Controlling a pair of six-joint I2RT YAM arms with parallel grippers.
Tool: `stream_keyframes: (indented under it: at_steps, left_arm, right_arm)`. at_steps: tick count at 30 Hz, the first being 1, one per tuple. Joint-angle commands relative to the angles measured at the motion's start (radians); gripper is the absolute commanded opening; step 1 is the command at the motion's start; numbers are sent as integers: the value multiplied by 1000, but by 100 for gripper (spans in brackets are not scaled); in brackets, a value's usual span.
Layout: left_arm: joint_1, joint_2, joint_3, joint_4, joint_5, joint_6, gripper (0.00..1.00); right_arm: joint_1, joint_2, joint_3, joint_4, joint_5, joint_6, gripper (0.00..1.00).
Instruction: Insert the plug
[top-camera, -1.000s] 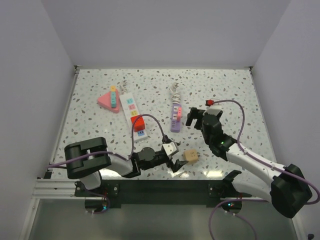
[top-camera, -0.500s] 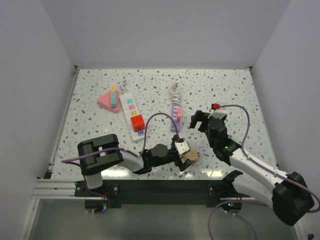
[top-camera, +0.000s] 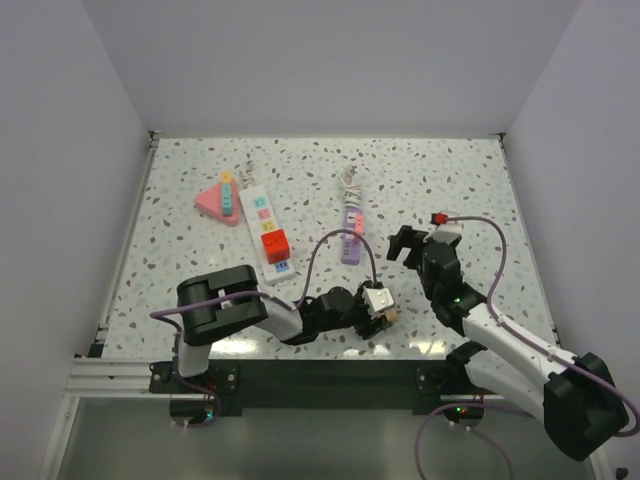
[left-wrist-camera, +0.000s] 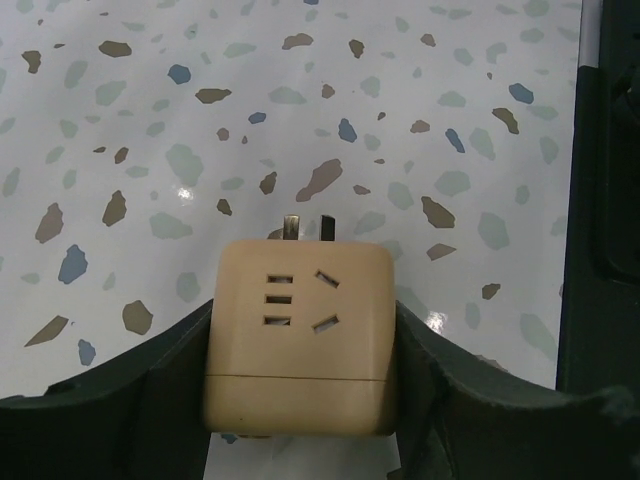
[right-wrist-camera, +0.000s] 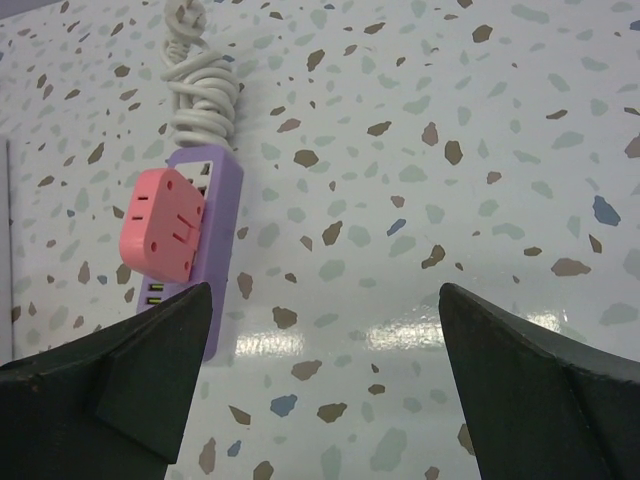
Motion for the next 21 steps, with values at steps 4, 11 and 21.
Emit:
stream_keyframes:
  at_steps: [4, 11, 21]
  left_arm:
    - [-7, 17, 45, -24, 23, 13, 0]
    - [77, -228, -131, 47, 165, -17, 0]
    - [281, -615, -300, 31, 525, -86, 0]
  right_arm:
    - [-30, -48, -11, 47, -36, 5, 99]
    - [-46, -102, 1, 19, -62, -18, 99]
    - [-49, -131, 9, 51, -180, -39, 99]
